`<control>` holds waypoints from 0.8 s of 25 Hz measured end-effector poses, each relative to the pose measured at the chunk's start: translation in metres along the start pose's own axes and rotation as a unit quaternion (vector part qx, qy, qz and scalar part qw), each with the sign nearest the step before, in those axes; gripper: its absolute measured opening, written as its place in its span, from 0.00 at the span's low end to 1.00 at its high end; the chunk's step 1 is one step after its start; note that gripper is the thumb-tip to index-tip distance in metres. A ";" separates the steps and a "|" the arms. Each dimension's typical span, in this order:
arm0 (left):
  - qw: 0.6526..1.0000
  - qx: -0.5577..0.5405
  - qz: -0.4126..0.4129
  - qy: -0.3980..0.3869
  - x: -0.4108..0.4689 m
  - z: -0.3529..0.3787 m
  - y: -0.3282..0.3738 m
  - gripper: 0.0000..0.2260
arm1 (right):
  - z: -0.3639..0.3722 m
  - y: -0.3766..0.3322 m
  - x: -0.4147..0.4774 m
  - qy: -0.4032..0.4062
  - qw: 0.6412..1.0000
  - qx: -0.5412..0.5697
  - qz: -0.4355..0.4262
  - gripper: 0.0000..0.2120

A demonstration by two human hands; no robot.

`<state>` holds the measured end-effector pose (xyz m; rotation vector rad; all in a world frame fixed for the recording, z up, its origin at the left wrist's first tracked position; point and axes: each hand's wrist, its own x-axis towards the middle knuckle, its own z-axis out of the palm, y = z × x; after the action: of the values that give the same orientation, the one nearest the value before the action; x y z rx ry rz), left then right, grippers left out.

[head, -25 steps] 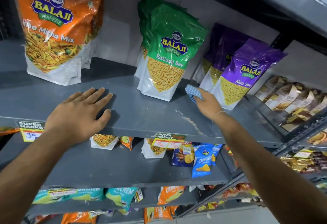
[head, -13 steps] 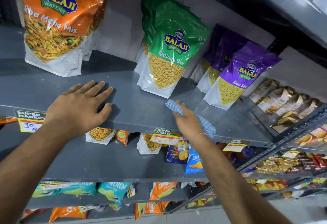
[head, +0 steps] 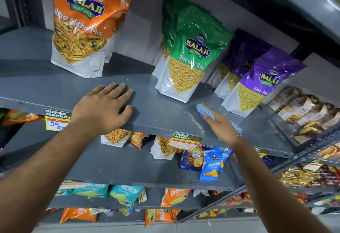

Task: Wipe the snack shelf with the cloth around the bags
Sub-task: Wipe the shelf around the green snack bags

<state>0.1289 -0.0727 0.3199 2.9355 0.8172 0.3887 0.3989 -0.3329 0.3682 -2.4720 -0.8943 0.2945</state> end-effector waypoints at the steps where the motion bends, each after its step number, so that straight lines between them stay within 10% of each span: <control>1: 1.000 0.004 0.000 0.003 0.000 0.001 0.000 0.34 | 0.003 -0.003 -0.004 0.010 1.000 0.016 0.001 0.21; 12: 1.000 0.003 0.007 0.006 0.002 0.002 -0.001 0.34 | 0.051 -0.091 -0.031 0.058 0.975 0.214 0.015 0.09; 20: 1.000 -0.002 0.008 0.003 0.000 0.000 -0.001 0.34 | 0.075 -0.113 -0.011 -0.007 0.986 0.136 -0.097 0.16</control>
<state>0.1289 -0.0720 0.3196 2.9411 0.7937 0.4003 0.3024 -0.2366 0.3630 -2.1188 -1.0205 0.3416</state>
